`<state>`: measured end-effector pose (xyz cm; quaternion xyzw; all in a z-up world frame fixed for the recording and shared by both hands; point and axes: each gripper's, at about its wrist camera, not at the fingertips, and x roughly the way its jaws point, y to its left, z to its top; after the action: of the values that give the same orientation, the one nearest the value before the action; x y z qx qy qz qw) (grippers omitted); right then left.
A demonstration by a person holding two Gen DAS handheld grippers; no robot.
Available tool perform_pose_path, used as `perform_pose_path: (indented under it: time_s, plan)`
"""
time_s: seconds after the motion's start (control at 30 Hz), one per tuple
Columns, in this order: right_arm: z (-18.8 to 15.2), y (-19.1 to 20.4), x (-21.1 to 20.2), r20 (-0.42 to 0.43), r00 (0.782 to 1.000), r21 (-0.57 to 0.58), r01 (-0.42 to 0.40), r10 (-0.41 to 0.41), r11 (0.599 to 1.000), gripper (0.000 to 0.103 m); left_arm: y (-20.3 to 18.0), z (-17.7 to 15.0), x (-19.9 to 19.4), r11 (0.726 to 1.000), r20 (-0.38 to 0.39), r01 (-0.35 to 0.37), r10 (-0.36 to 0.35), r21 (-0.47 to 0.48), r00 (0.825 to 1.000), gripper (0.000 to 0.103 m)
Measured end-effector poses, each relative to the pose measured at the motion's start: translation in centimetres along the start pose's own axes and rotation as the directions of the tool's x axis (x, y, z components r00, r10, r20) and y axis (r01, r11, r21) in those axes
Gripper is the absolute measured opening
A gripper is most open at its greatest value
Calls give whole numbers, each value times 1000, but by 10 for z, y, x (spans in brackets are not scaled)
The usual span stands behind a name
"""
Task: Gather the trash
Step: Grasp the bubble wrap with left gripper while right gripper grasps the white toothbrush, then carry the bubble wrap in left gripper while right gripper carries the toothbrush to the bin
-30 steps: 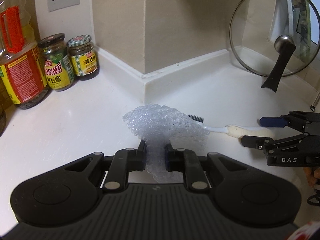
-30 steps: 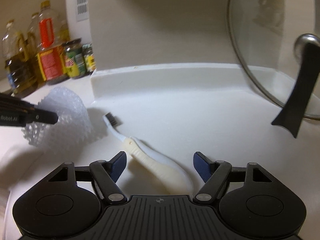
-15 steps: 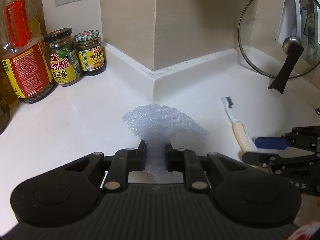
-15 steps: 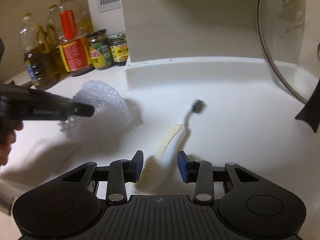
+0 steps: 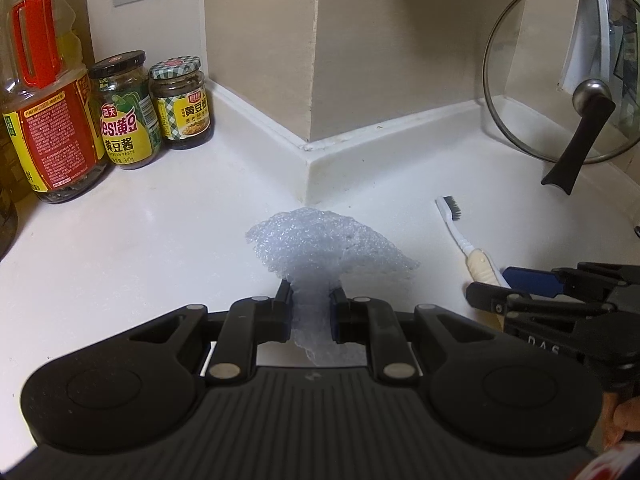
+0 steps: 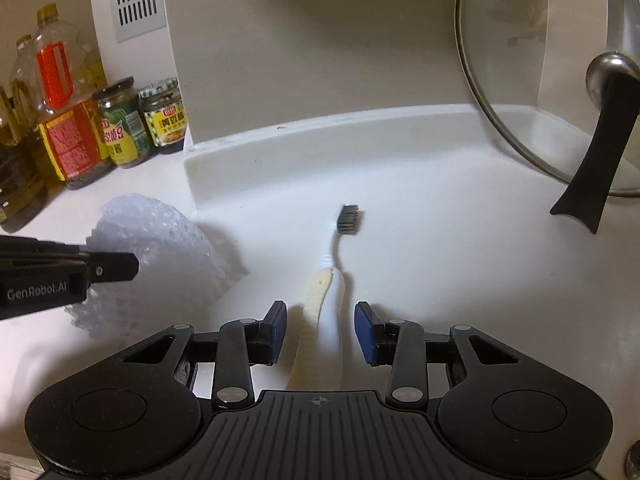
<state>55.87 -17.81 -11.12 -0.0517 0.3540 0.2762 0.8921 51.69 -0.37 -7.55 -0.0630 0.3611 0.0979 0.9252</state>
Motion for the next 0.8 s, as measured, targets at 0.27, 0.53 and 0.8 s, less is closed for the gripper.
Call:
perform_pose_path:
  time_s: [0.27,0.53,0.8]
  plan:
    - [-3,5,1,11,1000,-49,28,-27,998,22,-3,3,3,1000,-3,5,-5,-5,1000,16]
    - [-3,1,-4,7,1000,-13,0,0,1000,21,-5,0,-2,1000,-4,15,-15,9,1000,16]
    - [-4,-5,-22,23,999,63,-50,49,997,21,-2,-2,-11,999,0,30,-30,13,1000,16]
